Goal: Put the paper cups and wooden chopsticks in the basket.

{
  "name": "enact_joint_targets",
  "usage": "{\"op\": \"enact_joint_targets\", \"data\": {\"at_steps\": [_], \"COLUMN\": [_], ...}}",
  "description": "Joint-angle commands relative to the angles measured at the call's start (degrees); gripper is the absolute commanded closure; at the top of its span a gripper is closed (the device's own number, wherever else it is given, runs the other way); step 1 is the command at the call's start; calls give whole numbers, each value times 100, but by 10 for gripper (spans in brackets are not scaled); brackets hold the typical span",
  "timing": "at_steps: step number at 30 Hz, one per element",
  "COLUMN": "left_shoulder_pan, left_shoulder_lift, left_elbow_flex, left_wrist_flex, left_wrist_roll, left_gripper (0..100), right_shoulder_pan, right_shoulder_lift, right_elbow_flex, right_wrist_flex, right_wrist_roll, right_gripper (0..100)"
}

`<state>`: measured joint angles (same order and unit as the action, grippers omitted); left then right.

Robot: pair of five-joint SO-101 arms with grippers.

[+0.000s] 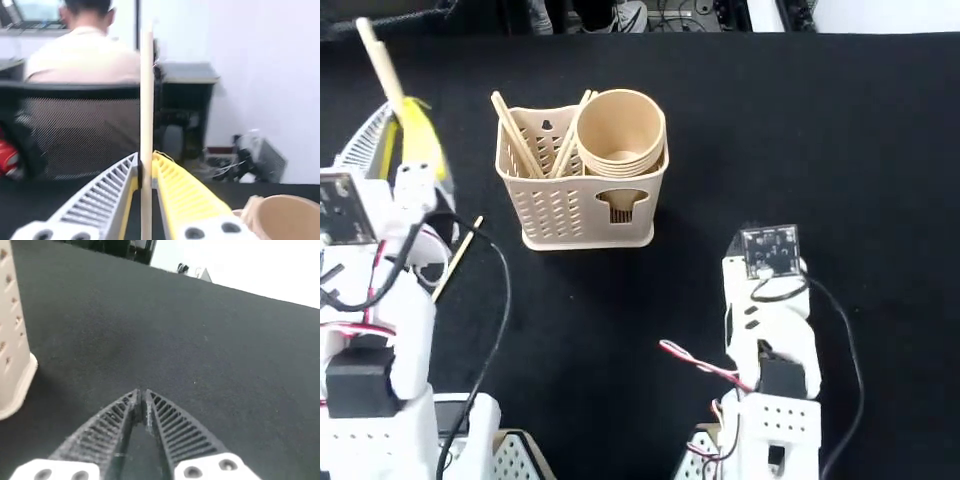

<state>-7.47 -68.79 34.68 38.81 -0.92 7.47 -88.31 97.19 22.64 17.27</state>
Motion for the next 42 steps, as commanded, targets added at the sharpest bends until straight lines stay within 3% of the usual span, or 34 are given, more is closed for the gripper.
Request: {"op": "enact_joint_targets", "data": {"at_steps": [1,4,9,17,27,33,38,42], "left_shoulder_pan": [629,998,1455,1385,1367,1420,1376,1156], "left_shoulder_lift": [-62,-62,-53,492,2514,2084,1081,624], "left_elbow_flex": [-444,-558,-699,-532,716,1297,1297,1200], "left_wrist_flex": [-202,-334,-1495,-2716,-4378,-3736,-2400,-1697], "left_wrist_roll": [62,62,62,62,62,62,229,246], "left_gripper": [971,971,971,971,972,964,807,791], "right_shoulder_pan": [44,44,-88,-88,-70,-70,-70,-79], "right_shoulder_lift": [-760,-1270,-1481,-1473,-1473,-1473,-1473,-1473], "right_elbow_flex": [4,-22,-40,-40,-40,-40,-40,-40], "right_wrist_flex": [712,1284,1538,1530,1521,1521,1521,1521], "right_wrist_roll": [-88,-105,-79,-79,-79,-79,-79,-79], "right_gripper": [987,987,987,987,987,987,987,987]}}
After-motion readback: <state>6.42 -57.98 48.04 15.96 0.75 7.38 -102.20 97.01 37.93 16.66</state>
